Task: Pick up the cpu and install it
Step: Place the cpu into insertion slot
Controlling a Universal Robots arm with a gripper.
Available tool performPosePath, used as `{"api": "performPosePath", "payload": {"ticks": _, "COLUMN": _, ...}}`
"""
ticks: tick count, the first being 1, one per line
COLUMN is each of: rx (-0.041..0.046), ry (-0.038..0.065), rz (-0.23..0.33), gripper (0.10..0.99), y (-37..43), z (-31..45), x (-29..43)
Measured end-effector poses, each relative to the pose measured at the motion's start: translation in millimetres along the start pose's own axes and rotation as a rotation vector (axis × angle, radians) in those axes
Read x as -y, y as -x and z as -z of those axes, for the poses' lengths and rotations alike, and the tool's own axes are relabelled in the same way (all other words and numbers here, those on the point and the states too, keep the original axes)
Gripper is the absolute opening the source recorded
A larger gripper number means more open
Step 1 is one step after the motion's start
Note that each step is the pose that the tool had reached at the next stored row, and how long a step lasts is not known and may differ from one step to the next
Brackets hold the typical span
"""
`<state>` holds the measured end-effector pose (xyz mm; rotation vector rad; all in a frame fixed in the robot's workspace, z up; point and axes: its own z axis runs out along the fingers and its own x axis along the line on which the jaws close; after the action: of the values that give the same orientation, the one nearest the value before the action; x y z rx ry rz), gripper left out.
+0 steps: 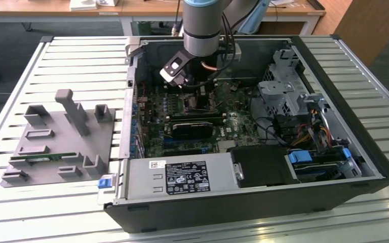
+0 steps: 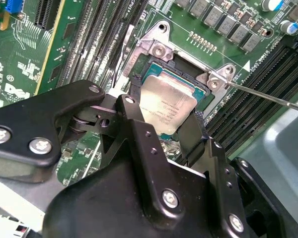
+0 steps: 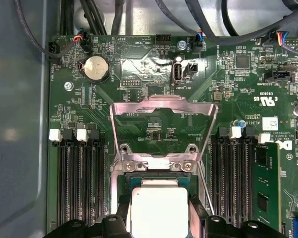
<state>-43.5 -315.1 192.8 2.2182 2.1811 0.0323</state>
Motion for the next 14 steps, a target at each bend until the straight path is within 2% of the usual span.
{"api": "performPosePath", "payload": {"ticks": 9, "rx": -0.0002, "ry": 0.0, "rz": 0.0, "gripper": 0.541, "y": 0.0, "z": -0.8, "x": 0.0}}
{"api": "performPosePath", "payload": {"ticks": 11, "rx": -0.0008, "ry": 0.001, "rz": 0.0, "gripper": 0.553, "y": -0.2, "z": -1.1, "x": 0.0}}
{"api": "performPosePath", "payload": {"ticks": 12, "rx": -0.0006, "ry": 0.0, "rz": 0.0, "gripper": 0.616, "y": -0.1, "z": -1.1, "x": 0.0}}
{"api": "performPosePath", "payload": {"ticks": 14, "rx": -0.0002, "ry": 0.0, "rz": 0.0, "gripper": 0.616, "y": 0.0, "z": -1.0, "x": 0.0}}
